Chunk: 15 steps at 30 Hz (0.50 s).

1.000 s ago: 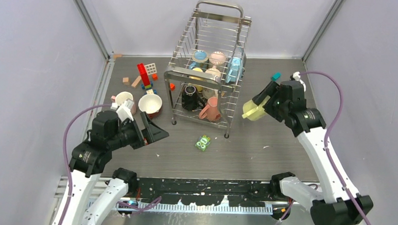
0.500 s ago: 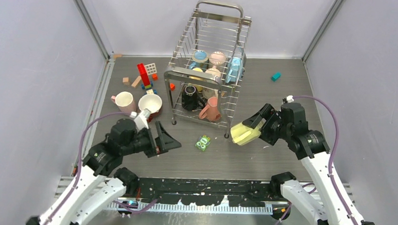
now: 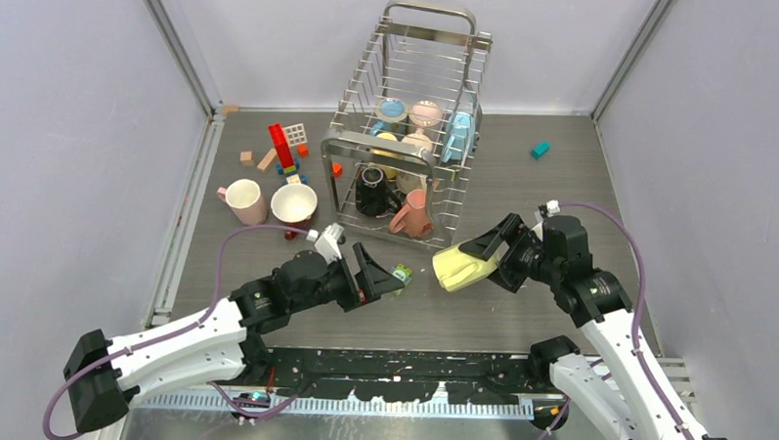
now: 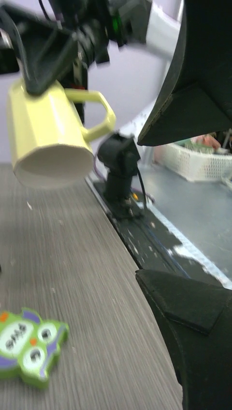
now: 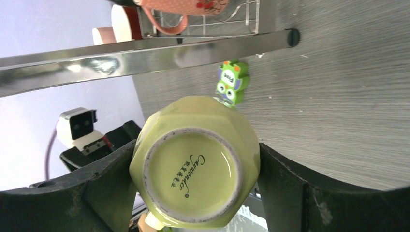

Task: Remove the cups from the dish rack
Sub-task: Place the cup at the center of the board.

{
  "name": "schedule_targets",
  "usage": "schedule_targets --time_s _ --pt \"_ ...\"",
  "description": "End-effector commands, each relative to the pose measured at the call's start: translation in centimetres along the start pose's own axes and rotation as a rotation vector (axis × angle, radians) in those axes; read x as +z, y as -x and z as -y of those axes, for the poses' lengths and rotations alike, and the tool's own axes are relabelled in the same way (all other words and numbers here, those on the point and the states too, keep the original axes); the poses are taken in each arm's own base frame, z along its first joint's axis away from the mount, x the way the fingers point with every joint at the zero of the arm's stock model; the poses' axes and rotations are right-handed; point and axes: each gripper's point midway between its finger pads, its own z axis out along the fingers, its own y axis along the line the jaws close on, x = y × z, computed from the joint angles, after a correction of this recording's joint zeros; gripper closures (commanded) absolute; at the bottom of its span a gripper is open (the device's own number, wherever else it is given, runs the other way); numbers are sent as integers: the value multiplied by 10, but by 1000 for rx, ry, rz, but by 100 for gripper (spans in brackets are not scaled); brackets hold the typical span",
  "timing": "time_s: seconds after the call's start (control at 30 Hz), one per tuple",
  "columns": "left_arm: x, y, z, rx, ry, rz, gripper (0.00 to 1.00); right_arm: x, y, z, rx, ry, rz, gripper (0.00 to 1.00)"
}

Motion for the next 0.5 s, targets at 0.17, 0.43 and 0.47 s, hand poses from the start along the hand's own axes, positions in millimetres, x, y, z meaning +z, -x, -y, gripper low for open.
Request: schedule_targets --time_s 0.17,0.43,0.47 --pt "7 33 77 -230 -372 106 11 -5 -11 -70 -21 313 -18 82" --pt "11 41 83 -295 -433 90 26 8 -36 -87 -29 396 -58 82" --pt "10 41 84 -303 -440 86 29 9 -38 -89 -27 407 -64 82"
